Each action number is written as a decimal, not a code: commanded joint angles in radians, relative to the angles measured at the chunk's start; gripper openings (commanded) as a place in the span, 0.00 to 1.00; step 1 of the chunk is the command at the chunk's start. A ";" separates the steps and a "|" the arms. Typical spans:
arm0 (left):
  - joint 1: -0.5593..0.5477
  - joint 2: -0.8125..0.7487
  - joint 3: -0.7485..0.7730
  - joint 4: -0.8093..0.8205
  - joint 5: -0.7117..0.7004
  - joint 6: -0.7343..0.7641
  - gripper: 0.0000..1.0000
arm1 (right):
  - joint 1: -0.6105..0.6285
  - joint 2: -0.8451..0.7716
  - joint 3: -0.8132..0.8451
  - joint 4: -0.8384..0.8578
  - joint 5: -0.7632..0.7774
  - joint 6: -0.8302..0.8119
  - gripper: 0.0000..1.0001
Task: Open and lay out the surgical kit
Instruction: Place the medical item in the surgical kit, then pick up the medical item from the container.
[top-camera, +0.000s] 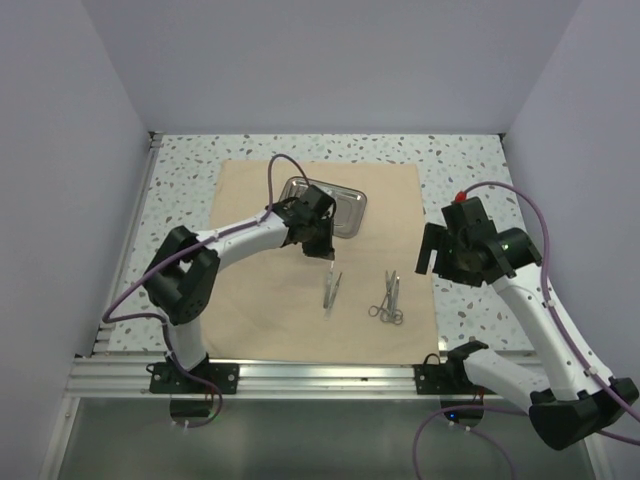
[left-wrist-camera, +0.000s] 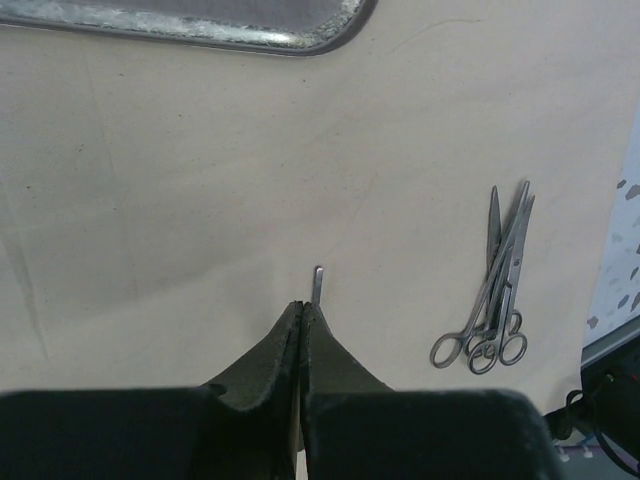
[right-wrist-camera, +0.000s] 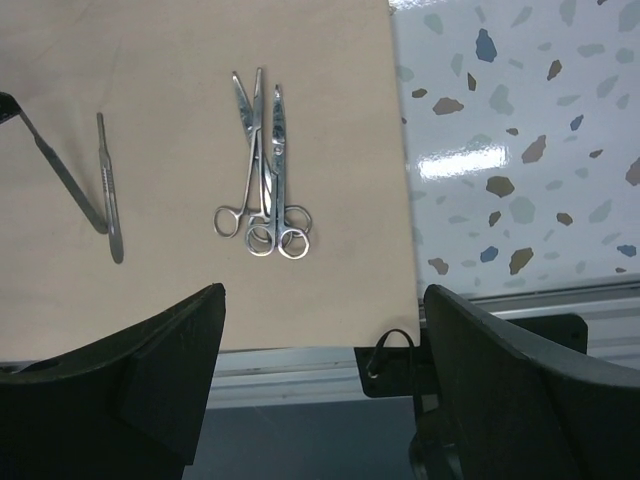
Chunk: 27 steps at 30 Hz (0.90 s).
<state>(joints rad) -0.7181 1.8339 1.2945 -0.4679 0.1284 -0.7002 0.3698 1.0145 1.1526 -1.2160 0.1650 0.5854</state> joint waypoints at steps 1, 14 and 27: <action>-0.007 -0.024 0.043 0.005 -0.070 -0.033 0.04 | -0.003 -0.013 0.016 -0.030 0.007 -0.021 0.84; 0.126 0.278 0.659 -0.290 -0.233 0.280 0.81 | -0.005 0.022 0.058 -0.043 0.096 0.039 0.85; 0.304 0.579 0.919 -0.262 -0.133 0.344 0.61 | -0.003 0.163 0.163 -0.024 0.154 0.071 0.85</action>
<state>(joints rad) -0.3859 2.4176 2.1765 -0.7303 -0.0383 -0.4007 0.3698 1.1545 1.2636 -1.2533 0.2790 0.6369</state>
